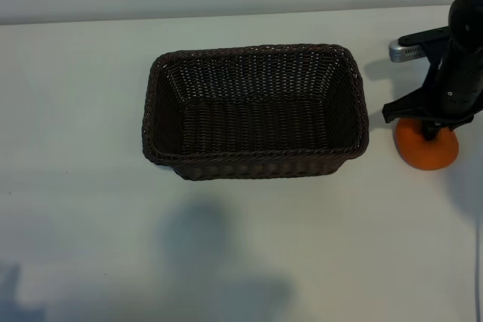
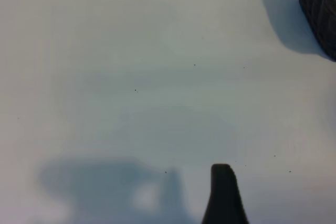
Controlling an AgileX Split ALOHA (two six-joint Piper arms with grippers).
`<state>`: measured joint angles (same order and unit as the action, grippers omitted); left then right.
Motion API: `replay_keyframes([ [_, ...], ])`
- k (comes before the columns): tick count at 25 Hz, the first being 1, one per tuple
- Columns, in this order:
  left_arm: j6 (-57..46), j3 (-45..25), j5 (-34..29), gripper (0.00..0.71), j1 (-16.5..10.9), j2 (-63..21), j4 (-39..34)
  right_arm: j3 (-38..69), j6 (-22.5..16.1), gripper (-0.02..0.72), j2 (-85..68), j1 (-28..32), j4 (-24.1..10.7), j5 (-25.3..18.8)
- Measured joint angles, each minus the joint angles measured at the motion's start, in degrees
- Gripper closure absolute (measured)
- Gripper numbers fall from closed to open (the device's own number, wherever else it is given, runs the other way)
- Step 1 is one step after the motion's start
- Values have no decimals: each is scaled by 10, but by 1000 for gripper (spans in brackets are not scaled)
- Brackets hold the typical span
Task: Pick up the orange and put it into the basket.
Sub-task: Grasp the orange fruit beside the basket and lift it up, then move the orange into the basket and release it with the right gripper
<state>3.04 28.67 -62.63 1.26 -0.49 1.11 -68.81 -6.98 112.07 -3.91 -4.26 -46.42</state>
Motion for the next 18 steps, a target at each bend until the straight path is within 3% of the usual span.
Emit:
replay_keyframes([
  [18,0,0,0,200,0,0,0,3,3,596,-215,0,19,-32],
])
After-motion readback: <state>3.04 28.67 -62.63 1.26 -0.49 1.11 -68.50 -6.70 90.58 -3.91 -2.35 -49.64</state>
